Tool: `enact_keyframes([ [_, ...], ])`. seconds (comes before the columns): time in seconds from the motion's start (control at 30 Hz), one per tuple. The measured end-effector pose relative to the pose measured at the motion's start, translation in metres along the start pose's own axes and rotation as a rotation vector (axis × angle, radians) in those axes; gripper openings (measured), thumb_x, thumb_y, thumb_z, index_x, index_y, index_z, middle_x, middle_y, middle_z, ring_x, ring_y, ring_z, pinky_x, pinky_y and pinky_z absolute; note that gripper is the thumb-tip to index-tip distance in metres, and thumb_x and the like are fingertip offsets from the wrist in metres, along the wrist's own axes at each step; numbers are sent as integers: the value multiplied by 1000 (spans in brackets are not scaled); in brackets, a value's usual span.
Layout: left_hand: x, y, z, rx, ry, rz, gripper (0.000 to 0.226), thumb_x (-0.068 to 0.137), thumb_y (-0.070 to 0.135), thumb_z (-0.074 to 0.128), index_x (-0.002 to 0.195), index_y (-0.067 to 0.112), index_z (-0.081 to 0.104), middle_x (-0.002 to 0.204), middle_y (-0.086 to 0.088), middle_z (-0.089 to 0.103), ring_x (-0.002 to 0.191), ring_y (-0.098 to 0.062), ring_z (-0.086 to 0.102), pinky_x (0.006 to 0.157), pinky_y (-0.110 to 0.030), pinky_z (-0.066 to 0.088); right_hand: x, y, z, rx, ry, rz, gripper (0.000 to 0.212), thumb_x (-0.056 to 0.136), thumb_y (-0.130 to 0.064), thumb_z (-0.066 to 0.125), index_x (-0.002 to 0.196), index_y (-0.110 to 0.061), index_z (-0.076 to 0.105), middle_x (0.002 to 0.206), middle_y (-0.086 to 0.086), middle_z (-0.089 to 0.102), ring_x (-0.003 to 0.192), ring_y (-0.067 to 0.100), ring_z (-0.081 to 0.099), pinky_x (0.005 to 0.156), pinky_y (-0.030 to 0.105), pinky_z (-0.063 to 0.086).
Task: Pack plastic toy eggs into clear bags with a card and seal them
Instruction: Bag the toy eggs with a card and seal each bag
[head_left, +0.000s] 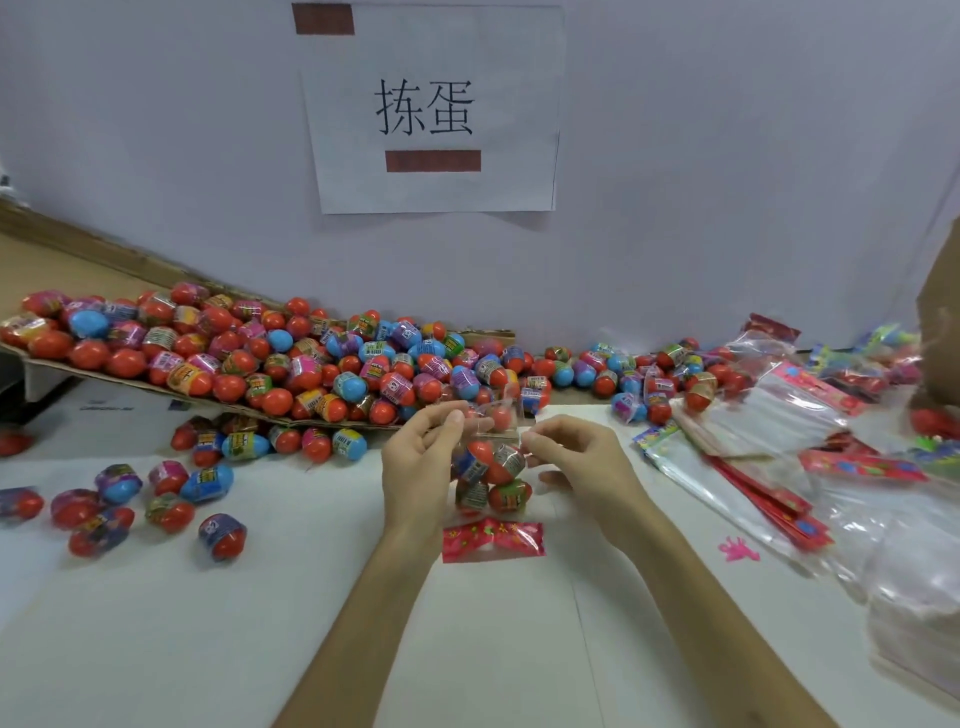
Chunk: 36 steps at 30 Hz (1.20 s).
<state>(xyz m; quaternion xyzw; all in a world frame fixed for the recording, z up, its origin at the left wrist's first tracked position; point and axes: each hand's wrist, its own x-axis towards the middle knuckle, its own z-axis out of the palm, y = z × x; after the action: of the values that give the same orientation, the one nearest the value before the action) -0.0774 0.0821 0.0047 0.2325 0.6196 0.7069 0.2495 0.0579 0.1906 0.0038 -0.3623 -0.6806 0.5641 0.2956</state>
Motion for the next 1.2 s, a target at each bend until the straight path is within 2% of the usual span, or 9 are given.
enact_keyframes([
  [0.13,-1,2,1,-89,12,-52,15,107,21,55,106,19,70,96,4,81,89,-12,77,61,-19,57,-2,0,-2,84,18,-22,8,98,-14,66,91,-12,70,88,3,77,84,20,75,71,30,62],
  [0.27,0,-1,0,-89,91,-21,14,106,22,57,109,17,70,96,2,80,92,-21,77,67,-31,60,-5,-3,6,60,27,-37,9,100,-12,62,93,-12,66,85,0,75,80,16,73,65,27,59],
  [0.43,0,0,-2,-59,70,71,13,103,20,61,102,24,73,89,7,80,90,-12,76,82,-36,60,-8,-4,12,159,-60,0,11,98,-22,67,108,-19,69,93,-1,73,81,13,69,69,31,58],
  [0.67,0,1,-1,-96,44,70,14,104,22,61,104,23,74,92,4,80,90,-15,76,71,-27,60,-10,-8,13,186,34,-22,20,98,-8,64,93,-20,79,91,-4,78,82,12,74,63,26,59],
  [0.83,-5,4,2,-204,23,-53,13,102,30,62,102,29,75,92,4,79,87,-14,75,64,-22,57,-11,-9,15,181,109,-48,25,100,-8,61,98,-24,80,94,-4,79,85,13,75,64,28,60],
  [0.9,-7,7,3,-237,-66,-156,24,98,44,63,110,26,73,97,5,80,96,-17,75,76,-31,59,-12,-10,15,210,136,-64,28,101,-7,60,96,-27,80,95,-5,79,86,14,75,64,29,60],
  [0.97,-8,11,4,-236,-202,-281,52,83,65,64,118,28,70,108,1,79,104,-23,75,89,-44,60,-12,-11,15,220,163,-76,31,101,-8,60,93,-31,80,96,-7,79,87,14,75,65,30,61],
  [1.03,-11,13,6,-224,-324,-361,66,71,70,68,124,32,69,117,-5,77,108,-28,74,92,-51,61,-13,-11,15,217,167,-88,34,101,-8,61,89,-34,80,95,-8,79,88,12,75,63,29,61],
  [1.2,-13,12,7,-183,-317,-265,18,93,32,71,110,33,78,115,-1,77,102,-21,76,70,-35,62,-14,-9,14,251,192,-108,28,100,-8,61,96,-27,80,96,-3,79,90,15,75,65,28,61],
])
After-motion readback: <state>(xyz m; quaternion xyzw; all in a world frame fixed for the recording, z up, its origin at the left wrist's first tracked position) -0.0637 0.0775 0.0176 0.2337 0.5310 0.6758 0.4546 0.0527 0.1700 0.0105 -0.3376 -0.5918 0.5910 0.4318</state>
